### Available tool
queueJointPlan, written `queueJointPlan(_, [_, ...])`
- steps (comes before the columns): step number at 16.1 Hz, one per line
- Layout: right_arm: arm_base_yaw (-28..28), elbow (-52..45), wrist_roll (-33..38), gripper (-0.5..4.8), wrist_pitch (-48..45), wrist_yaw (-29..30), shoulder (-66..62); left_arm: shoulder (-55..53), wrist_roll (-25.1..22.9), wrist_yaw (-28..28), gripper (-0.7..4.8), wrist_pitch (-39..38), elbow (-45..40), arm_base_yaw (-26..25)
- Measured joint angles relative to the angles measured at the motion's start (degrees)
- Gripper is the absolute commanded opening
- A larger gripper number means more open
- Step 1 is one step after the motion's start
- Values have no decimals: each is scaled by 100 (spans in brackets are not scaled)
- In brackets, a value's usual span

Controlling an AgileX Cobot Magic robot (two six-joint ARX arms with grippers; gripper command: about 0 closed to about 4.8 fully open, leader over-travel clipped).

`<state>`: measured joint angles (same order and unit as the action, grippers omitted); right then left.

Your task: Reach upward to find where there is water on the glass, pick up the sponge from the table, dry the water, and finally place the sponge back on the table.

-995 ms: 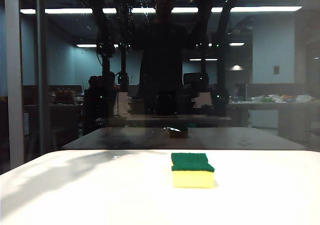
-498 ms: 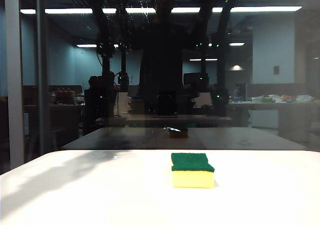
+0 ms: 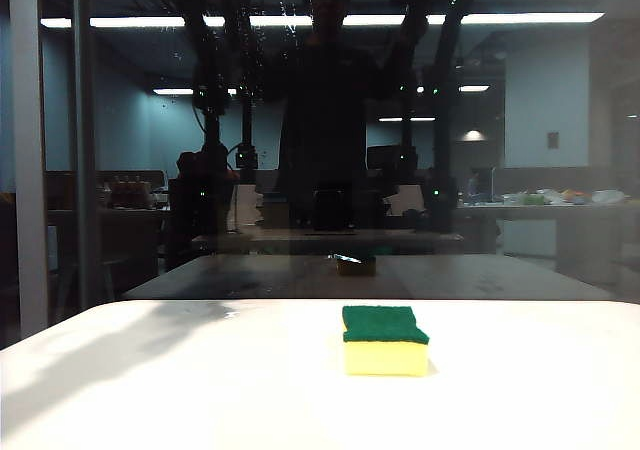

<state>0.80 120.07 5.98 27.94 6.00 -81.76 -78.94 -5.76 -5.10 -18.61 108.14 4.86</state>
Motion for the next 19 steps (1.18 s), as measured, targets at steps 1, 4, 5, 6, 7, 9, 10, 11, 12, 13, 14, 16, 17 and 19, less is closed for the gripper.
queueJointPlan(1, [2,0,-2,-2,-2,0,0,0,-2,11,-5,-22,0,0])
queueJointPlan(4, [2,2,-2,-2,0,2,0,2,15,247,0,-155,0,2])
queueJointPlan(5, [0,2,-2,-2,0,0,0,4,20,492,3,-380,2,2])
queueJointPlan(6, [0,2,-2,-2,0,0,0,11,17,841,62,-627,2,0])
queueJointPlan(7, [2,2,-2,-2,0,13,0,24,20,1379,141,-935,2,2])
queueJointPlan(9, [0,2,-2,-2,0,13,0,39,17,2236,247,-1569,2,4])
queueJointPlan(10, [2,0,-2,-2,0,13,0,35,17,2465,263,-1971,2,4])
queueJointPlan(11, [2,0,-2,-2,0,13,0,26,4,2527,295,-2319,0,70])
queueJointPlan(12, [0,2,-2,-2,-2,11,0,11,-2,2533,353,-2597,2,166])
queueJointPlan(13, [2,0,-2,-2,-2,15,0,-48,-4,2603,404,-2924,0,289])
queueJointPlan(14, [0,0,-2,-2,-2,13,0,-111,-4,2688,414,-3147,-2,372])
queueJointPlan(16, [0,0,-2,-2,-17,15,0,-289,-2,2769,479,-3403,-2,811])
queueJointPlan(17, [4,0,-2,-2,-17,17,0,-391,-2,2817,479,-3480,-2,986])
queueJointPlan(19, [-7,0,-2,-2,-17,9,0,-734,-13,2822,479,-3622,-4,1325])
